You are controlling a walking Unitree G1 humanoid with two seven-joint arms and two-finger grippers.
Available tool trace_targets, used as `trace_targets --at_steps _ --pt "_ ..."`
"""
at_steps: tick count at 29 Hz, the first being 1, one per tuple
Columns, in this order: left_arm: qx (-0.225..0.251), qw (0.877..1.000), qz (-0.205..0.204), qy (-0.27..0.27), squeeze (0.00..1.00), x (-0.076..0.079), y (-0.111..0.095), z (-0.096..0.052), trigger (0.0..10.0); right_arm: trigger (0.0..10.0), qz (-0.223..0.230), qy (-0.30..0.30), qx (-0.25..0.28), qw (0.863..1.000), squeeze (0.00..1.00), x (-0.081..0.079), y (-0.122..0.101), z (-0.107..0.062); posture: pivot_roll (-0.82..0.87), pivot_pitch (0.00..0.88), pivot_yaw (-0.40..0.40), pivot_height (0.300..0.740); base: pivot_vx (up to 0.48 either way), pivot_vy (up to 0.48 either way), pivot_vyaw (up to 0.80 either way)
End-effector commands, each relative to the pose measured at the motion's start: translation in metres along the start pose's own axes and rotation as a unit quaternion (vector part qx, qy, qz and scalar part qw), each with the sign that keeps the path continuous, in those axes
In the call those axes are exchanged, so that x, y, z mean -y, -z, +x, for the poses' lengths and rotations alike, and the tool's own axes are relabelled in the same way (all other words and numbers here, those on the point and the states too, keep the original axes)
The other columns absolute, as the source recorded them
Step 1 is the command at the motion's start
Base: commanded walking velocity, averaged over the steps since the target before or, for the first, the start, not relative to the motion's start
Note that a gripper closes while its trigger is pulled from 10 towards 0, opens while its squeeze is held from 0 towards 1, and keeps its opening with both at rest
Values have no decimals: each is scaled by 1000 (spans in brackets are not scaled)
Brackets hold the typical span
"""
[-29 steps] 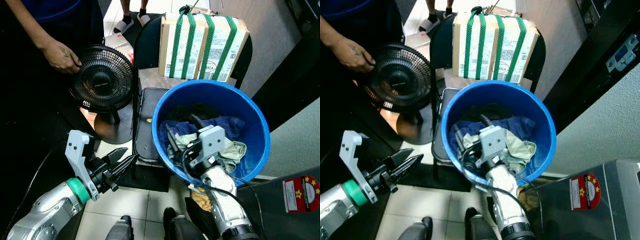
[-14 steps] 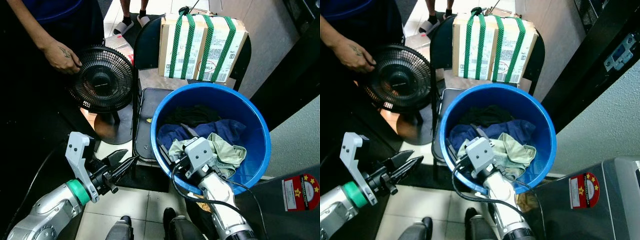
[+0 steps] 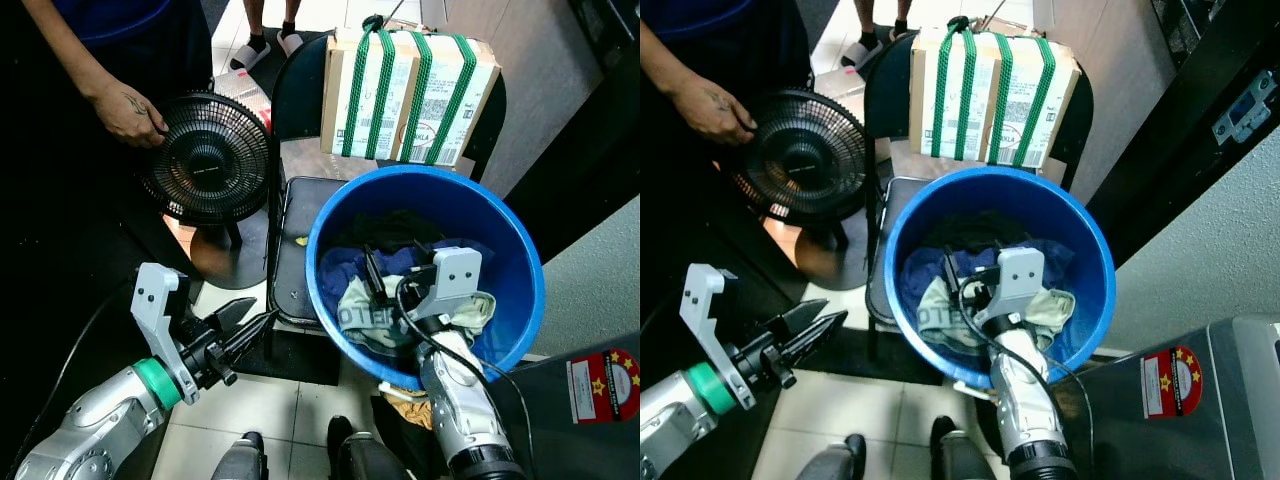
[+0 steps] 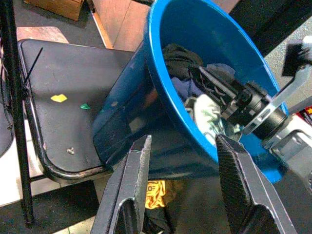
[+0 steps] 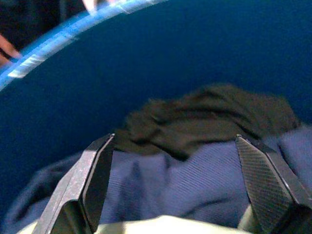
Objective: Clothes washing
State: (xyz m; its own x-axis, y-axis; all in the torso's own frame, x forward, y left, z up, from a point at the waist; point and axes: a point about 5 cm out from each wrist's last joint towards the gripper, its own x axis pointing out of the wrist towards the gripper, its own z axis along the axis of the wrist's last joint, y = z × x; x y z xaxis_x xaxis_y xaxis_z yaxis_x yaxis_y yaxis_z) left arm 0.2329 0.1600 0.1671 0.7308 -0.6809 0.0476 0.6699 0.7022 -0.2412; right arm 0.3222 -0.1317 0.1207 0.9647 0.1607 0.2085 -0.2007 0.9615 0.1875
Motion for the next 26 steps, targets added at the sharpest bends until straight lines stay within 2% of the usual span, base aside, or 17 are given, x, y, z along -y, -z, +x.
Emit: trace_targets --at_steps 1,9,21,22,23,24,25,26 --pt "-9 1000 -12 -4 0 -2 6 -3 10000 10000 17 17 -34 999 0 5 15 -9 120 261 62 740 0 0 0" --pt "-11 1000 -16 -1 0 0 7 -3 10000 10000 -39 -40 -58 997 0 -5 29 -25 119 260 61 740 0 0 0" --pt "-13 1000 -17 1 0 0 7 -2 10000 10000 -30 -61 -85 994 0 -10 39 -33 121 258 63 740 0 0 0" --pt "-14 1000 -17 2 0 0 8 -3 10000 6431 -26 -66 -87 994 0 -12 40 -35 120 257 64 740 0 0 0" --pt "-14 1000 -17 3 0 0 8 -3 10000 2039 -22 -70 -87 994 0 -14 41 -36 120 257 64 740 0 0 0" --pt "-14 1000 -17 3 0 0 8 -3 10000 2039 -22 -70 -87 994 0 -14 41 -36 120 257 64 740 0 0 0" --pt "-14 1000 -17 3 0 0 8 -2 10000 0 -18 -73 -87 993 0 -15 42 -37 122 256 64 740 0 0 0" --pt "-14 1000 -17 3 0 0 8 -2 10000 0 -18 -73 -87 993 0 -15 42 -37 122 256 64 740 0 0 0"
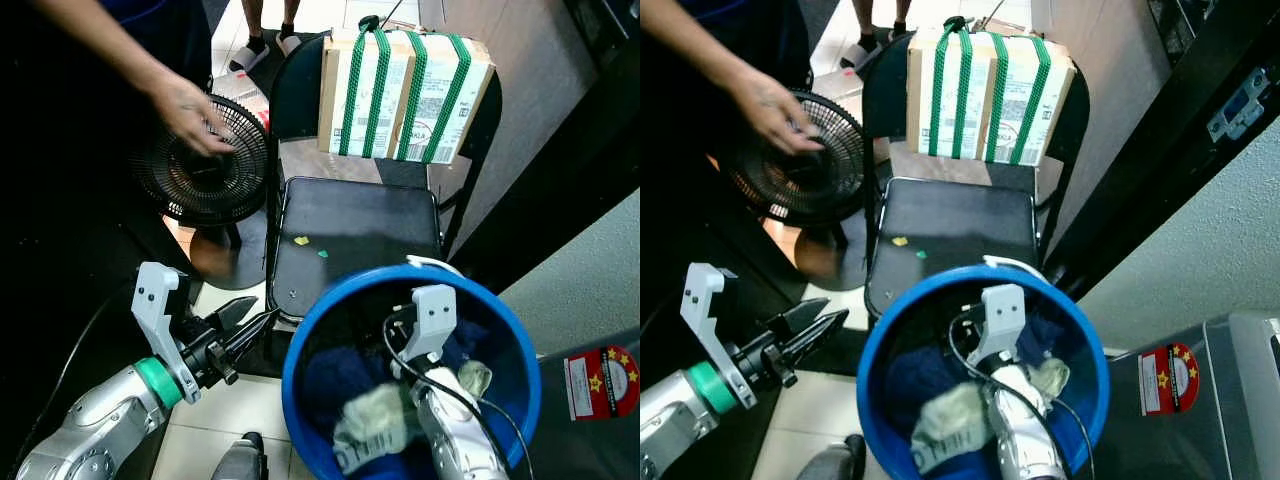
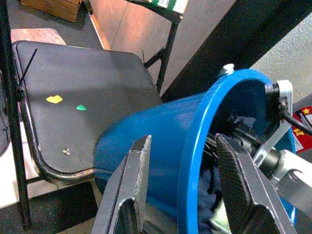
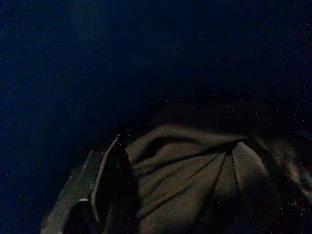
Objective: Clothes washing
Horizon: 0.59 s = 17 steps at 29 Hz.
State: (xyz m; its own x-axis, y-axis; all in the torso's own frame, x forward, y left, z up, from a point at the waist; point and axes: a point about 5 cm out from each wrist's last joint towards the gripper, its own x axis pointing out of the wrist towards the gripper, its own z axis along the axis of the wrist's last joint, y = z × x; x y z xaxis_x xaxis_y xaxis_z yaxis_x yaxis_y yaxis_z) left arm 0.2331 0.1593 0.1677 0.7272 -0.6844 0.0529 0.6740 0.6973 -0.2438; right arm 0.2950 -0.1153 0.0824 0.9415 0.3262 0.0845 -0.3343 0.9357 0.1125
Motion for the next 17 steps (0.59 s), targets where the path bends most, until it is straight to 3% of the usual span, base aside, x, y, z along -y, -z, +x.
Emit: trace_targets --at_steps 1,17 --pt "-16 1000 -16 0 0 -1 8 -3 10000 0 12 -3 -11 1000 0 -3 7 -4 122 256 64 740 0 0 0" --pt "-14 1000 -14 1 0 -1 8 -3 10000 0 40 -15 4 999 0 -8 4 -1 126 228 62 740 0 0 0"
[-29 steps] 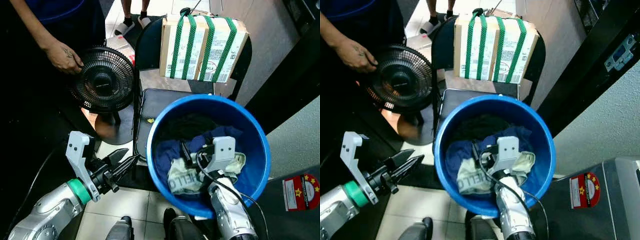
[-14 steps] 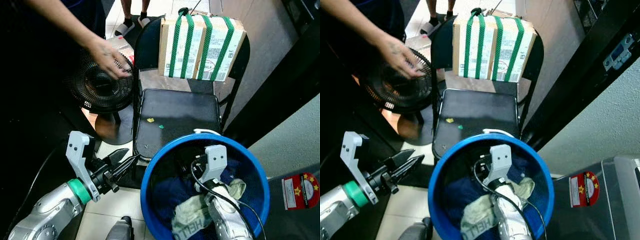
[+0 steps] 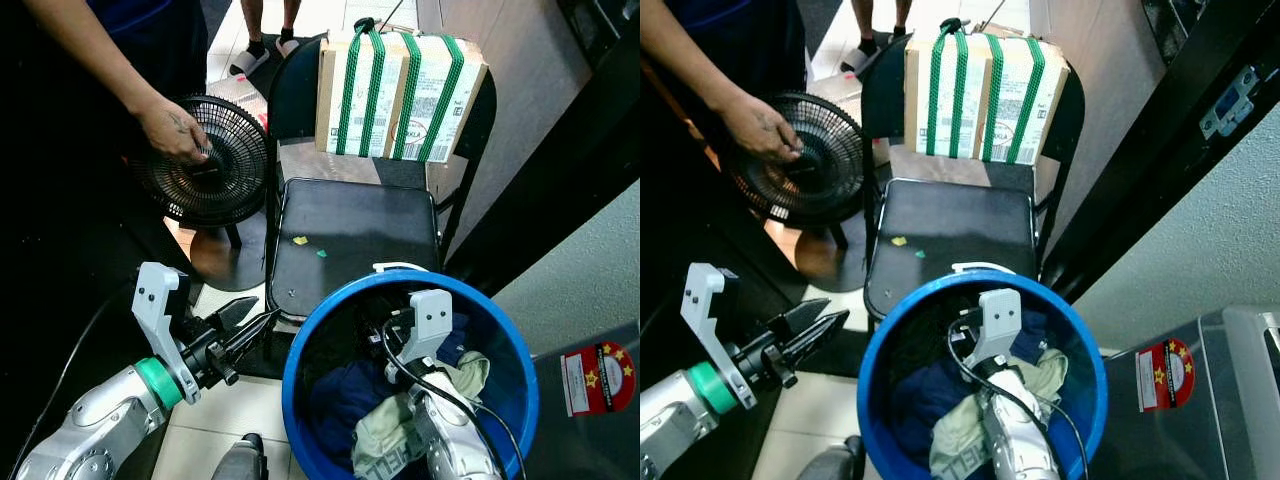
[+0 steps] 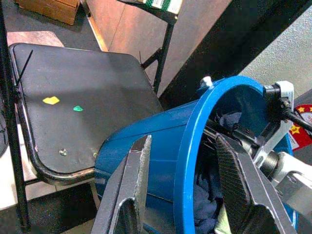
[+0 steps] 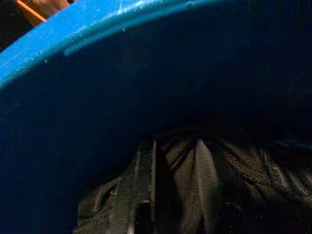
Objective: Clothes washing
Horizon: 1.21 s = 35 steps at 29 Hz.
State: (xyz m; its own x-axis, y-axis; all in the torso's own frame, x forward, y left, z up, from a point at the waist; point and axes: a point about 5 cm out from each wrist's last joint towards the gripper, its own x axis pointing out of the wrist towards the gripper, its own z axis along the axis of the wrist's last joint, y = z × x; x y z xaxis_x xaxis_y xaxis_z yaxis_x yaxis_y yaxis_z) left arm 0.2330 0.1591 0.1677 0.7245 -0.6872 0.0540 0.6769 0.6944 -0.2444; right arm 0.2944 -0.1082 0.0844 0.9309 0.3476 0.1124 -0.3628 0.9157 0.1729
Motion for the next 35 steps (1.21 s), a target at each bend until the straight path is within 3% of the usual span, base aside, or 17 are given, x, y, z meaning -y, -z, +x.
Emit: trace_targets --at_steps 1,10,21,24,26,29,30,32,33,35 --pt "-14 1000 -14 -1 0 -1 8 -3 10000 0 15 1 -6 1000 0 -1 4 -3 126 228 62 740 0 0 0" --pt "-8 1000 -11 -12 0 -2 9 -3 10000 0 42 8 7 999 0 -2 0 2 123 222 57 740 0 0 0" --pt "8 1000 -19 -17 0 2 10 3 10000 0 103 -4 52 993 0 -18 -27 31 119 213 39 740 0 0 0" --pt "15 999 -25 -17 0 2 10 5 10000 0 164 8 70 984 0 -23 -43 47 109 201 38 740 0 0 0" --pt "15 999 -25 -17 0 2 10 5 10000 0 164 8 70 984 0 -23 -43 47 109 201 38 740 0 0 0" --pt "17 999 -34 -7 0 3 12 10 10000 0 205 -7 121 971 0 -34 -89 83 90 206 44 740 0 0 0" --pt "17 999 -34 -7 0 3 12 10 10000 0 205 -7 121 971 0 -34 -89 83 90 206 44 740 0 0 0" --pt "21 999 -39 2 0 6 11 14 10000 0 223 -21 153 963 0 -40 -121 104 85 197 44 740 0 0 0" --pt "21 999 -39 2 0 6 11 14 10000 0 223 -21 153 963 0 -40 -121 104 85 197 44 740 0 0 0" --pt "24 999 -43 0 0 7 13 15 10000 0 230 -28 172 957 0 -43 -142 114 87 190 39 740 0 0 0"
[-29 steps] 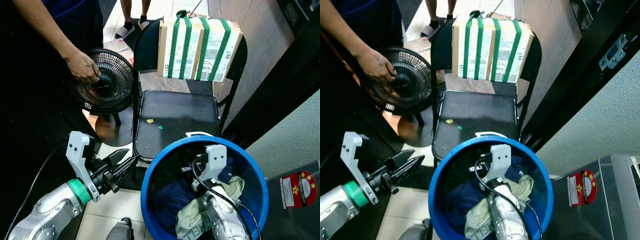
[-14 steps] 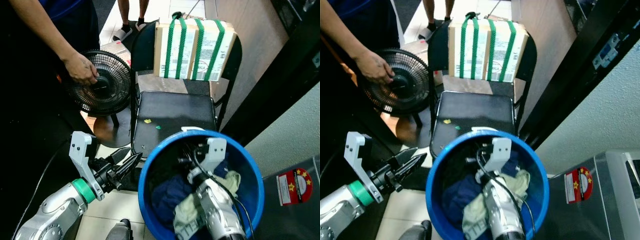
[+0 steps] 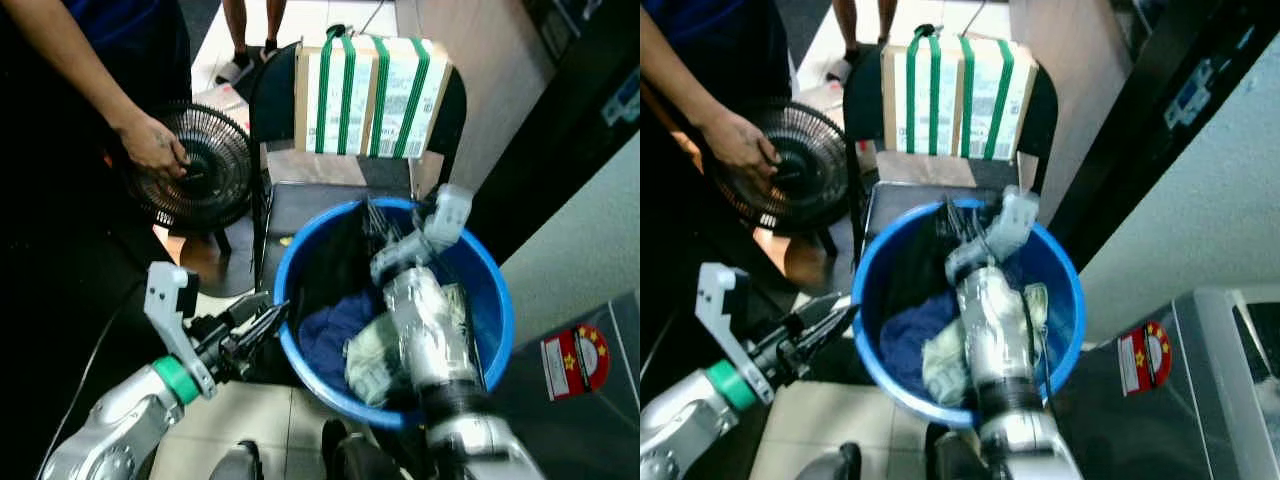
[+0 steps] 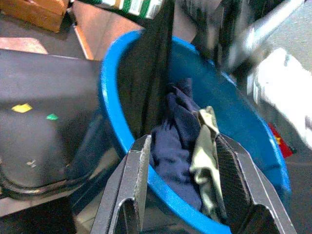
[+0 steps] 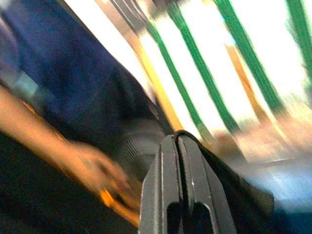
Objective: Clothes washing
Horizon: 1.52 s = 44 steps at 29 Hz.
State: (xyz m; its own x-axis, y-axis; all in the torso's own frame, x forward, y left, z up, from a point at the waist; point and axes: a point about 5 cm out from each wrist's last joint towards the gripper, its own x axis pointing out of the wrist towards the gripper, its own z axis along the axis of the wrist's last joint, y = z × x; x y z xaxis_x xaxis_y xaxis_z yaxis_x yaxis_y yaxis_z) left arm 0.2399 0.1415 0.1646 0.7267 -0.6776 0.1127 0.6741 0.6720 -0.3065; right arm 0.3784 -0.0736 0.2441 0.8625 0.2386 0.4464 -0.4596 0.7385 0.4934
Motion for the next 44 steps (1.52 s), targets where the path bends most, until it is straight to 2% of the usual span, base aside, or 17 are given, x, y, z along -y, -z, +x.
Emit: trace_targets --at_steps 1,9,14,22,32,37,39,40,41,42,43,44 --pt "-5 1000 -10 -4 0 -1 7 -2 10000 0 43 5 -2 999 0 -11 10 4 87 190 39 740 0 0 0" --pt "-4 1000 -12 -8 0 3 11 -4 10000 0 63 -7 25 998 0 -23 -9 25 88 174 24 740 0 0 0" --pt "-3 1000 -11 -15 0 1 13 -5 10000 0 68 -5 18 998 0 -22 -6 27 86 163 21 740 0 0 0" --pt "-5 1000 -8 -17 0 1 14 -6 10000 0 78 10 -1 997 0 -12 10 18 100 152 18 740 0 0 0" --pt "-4 1000 -3 -16 0 -2 12 -5 10000 0 82 19 -4 996 0 -8 16 13 97 133 25 740 0 0 0" --pt "-2 1000 4 -15 0 -4 11 -2 10000 0 78 17 -25 996 0 -4 23 7 99 122 24 740 0 0 0" --pt "-1 1000 15 -28 0 -8 10 1 10000 0 74 8 -55 996 0 1 32 -4 98 107 17 740 0 0 0" --pt "-1 1000 15 -28 0 -8 10 1 10000 0 74 8 -55 996 0 1 32 -4 98 107 17 740 0 0 0" --pt "-2 999 22 -38 0 -11 10 2 10000 0 68 -3 -75 995 0 5 37 -14 100 96 9 740 0 0 0" --pt "-2 999 22 -38 0 -11 10 2 10000 0 68 -3 -75 995 0 5 37 -14 100 96 9 740 0 0 0" --pt "1 998 32 -47 0 -14 8 2 10000 0 64 -14 -92 994 0 9 39 -27 100 96 9 740 0 0 0" --pt "1 998 32 -47 0 -14 8 2 10000 0 64 -14 -92 994 0 9 39 -27 100 96 9 740 0 0 0"
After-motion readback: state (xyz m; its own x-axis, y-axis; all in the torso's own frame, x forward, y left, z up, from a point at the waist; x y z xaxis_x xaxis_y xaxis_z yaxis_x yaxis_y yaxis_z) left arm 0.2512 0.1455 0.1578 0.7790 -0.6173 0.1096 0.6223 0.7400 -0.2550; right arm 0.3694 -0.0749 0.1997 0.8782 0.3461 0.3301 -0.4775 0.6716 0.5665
